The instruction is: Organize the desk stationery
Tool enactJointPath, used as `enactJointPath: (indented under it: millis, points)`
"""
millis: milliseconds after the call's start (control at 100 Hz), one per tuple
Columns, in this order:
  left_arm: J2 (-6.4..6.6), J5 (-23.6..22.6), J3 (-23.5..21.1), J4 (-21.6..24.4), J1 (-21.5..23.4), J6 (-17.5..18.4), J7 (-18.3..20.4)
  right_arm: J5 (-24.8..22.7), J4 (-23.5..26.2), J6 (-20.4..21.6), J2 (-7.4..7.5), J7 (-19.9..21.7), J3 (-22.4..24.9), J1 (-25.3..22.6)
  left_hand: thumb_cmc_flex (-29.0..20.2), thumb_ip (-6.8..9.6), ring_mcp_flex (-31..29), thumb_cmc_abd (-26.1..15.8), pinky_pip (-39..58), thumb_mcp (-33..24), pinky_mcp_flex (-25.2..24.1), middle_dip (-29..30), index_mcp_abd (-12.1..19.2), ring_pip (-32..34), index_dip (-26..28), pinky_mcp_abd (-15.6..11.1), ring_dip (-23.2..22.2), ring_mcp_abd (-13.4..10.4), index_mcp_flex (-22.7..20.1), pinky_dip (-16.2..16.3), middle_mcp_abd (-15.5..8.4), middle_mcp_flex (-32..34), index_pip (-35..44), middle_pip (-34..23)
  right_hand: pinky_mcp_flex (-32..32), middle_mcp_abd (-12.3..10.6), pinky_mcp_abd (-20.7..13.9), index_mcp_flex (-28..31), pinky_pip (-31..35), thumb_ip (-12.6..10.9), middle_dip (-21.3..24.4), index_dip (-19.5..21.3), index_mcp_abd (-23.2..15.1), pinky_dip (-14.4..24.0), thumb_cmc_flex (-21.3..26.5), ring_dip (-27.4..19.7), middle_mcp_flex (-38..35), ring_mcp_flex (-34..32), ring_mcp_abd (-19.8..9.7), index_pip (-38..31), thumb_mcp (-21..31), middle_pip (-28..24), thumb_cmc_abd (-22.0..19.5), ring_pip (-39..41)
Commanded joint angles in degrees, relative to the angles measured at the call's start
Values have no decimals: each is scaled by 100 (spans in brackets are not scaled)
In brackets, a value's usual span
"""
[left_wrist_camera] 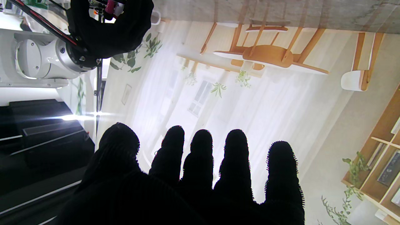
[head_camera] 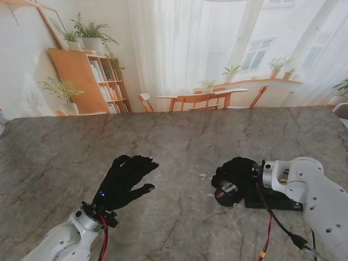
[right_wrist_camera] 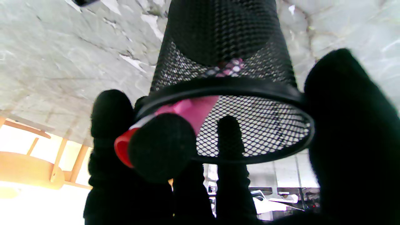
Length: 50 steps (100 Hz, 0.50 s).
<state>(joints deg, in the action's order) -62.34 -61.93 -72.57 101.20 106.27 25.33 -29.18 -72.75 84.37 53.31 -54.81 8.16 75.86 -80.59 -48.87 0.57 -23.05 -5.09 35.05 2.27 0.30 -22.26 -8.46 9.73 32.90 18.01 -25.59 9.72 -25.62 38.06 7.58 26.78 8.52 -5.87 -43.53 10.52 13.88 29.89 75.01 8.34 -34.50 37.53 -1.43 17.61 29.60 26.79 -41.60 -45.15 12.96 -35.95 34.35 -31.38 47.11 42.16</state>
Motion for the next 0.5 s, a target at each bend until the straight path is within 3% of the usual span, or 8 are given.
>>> enactJointPath:
  millis: [0, 60, 120, 230, 490]
  points:
    - [-18, -7, 19, 18, 33, 23, -22, -127, -176, 35, 96, 193, 4, -162, -133, -408, -50, -384, -4, 62, -16, -23, 77, 44, 49, 19, -35, -108, -33, 128, -102, 39, 32, 18, 111, -563, -1132, 502, 366, -109, 57, 279, -34, 118, 983, 67, -345, -293, -1075, -590, 1632, -693, -832, 657]
    - [-18, -9, 19, 21, 34, 26, -25, -146, -172, 48, 99, 178, 23, -181, -123, -410, -50, -383, -3, 69, -14, -24, 88, 44, 49, 25, -35, -117, -30, 128, -121, 45, 32, 15, 187, -537, -1063, 493, 351, -172, 93, 319, -47, 128, 876, 68, -290, -238, -1051, -527, 1617, -660, -879, 631]
    - [-19, -6, 21, 22, 33, 27, -23, -175, -164, 67, 102, 157, 40, -199, -127, -410, -48, -386, -3, 70, -17, -24, 87, 43, 49, 25, -35, -116, -31, 129, -125, 46, 32, 15, 450, -487, -772, 458, 301, -333, 145, 459, -38, 181, 634, 81, -159, -101, -975, -358, 1554, -581, -1008, 584]
    - [-18, -5, 25, 24, 33, 24, -16, -197, -143, 102, 103, 139, 74, -225, -139, -408, -50, -392, -3, 61, -15, -24, 82, 43, 49, 19, -35, -115, -28, 128, -120, 42, 31, 16, 1220, -405, -295, 328, 221, -392, 186, 624, -21, 407, 333, 120, 117, 244, -826, -130, 1202, -348, -1272, 472]
    - [-18, -5, 33, 27, 31, 23, -12, -324, -110, 231, 119, 49, 116, -212, -147, -410, -45, -395, -6, 64, -18, -25, 82, 42, 50, 33, -34, -108, -31, 127, -121, 46, 32, 15, 2356, -162, 26, -139, 2, -423, 267, 690, 82, 746, -5, 138, 833, 996, -519, 518, 723, 211, -1524, 156]
